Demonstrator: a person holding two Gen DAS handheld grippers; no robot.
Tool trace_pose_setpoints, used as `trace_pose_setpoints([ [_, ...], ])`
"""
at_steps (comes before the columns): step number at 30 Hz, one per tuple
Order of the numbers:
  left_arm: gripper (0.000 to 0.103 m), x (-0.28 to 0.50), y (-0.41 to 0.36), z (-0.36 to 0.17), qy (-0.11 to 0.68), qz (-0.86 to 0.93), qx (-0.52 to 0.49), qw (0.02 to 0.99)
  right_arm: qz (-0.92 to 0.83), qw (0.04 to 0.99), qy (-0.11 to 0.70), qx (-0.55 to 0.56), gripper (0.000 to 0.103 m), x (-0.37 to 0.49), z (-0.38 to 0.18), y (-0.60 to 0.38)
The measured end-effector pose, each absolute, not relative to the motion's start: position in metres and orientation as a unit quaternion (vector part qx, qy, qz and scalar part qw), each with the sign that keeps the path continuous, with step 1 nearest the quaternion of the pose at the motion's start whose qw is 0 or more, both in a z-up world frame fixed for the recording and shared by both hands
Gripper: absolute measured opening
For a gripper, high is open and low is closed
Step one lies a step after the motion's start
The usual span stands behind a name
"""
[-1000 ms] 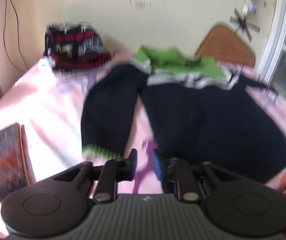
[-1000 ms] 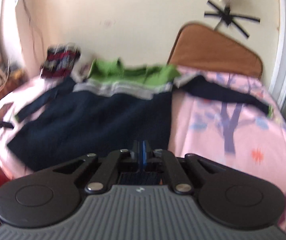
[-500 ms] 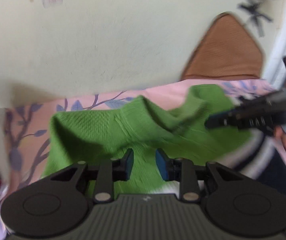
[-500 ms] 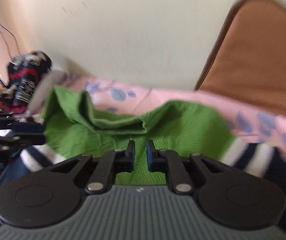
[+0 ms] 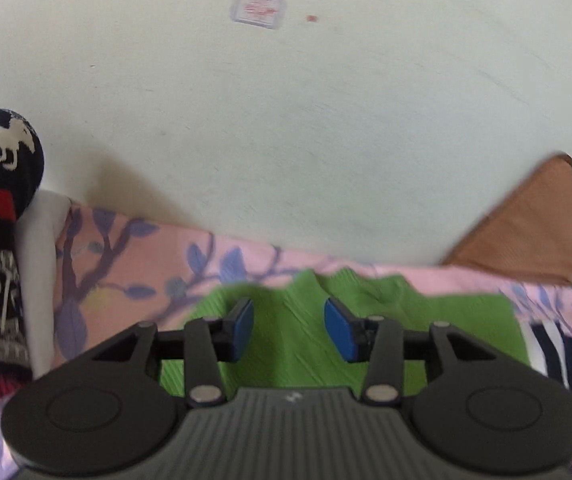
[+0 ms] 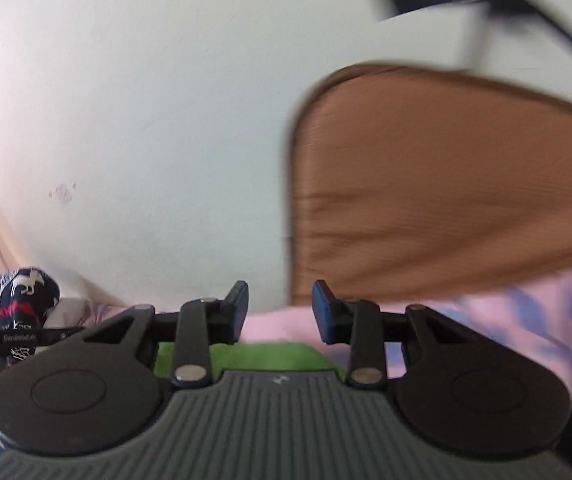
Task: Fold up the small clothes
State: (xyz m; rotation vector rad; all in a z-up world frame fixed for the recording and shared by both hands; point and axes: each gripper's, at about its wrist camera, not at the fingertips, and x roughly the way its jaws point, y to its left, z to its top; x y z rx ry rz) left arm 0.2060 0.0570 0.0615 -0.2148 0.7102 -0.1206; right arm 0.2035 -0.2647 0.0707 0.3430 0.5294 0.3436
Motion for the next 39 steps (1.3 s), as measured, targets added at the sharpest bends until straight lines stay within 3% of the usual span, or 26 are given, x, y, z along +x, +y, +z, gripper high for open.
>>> trace_pose_setpoints([
  [9,0.044,0.192,-0.022,0.05,0.339,-0.147,-0.105,0.923,-0.078,0.895,0.263,0.352,0.04,0.025,0.036,-0.424],
  [13,0.045,0.192,-0.041,0.028,0.335,-0.131,-0.071,0.93,-0.116,0.862,0.253,0.424,0.041,0.022,0.015,-0.456],
  [18,0.047,0.194,-0.039,0.02,0.347,-0.125,-0.071,0.927,-0.107,0.839,0.233,0.481,0.049,0.051,-0.003,-0.461],
  [20,0.047,0.196,-0.039,0.02,0.349,-0.125,-0.067,0.926,-0.11,0.845,0.223,0.473,0.042,0.063,-0.006,-0.457],
  [21,0.047,0.196,-0.04,0.019,0.349,-0.123,-0.062,0.927,-0.113,0.85,0.227,0.461,0.01,0.07,-0.005,-0.455],
  [23,0.047,0.195,-0.044,0.019,0.349,-0.119,-0.049,0.928,-0.135,0.865,0.218,0.43,0.009,0.077,0.001,-0.454],
  [26,0.048,0.194,-0.047,0.02,0.348,-0.125,-0.04,0.928,-0.192,0.883,0.126,0.41,0.009,0.071,0.026,-0.477],
  [30,0.053,0.194,-0.046,0.02,0.35,-0.134,-0.035,0.926,-0.19,0.884,0.116,0.412,0.009,0.085,0.054,-0.484],
  [34,0.054,0.181,-0.027,0.035,0.347,-0.142,-0.066,0.925,-0.102,0.928,0.116,0.338,0.009,0.105,0.103,-0.428],
  [39,0.055,0.134,0.042,0.082,0.276,-0.121,-0.124,0.945,0.034,0.964,0.135,0.225,0.009,0.135,0.149,-0.319],
])
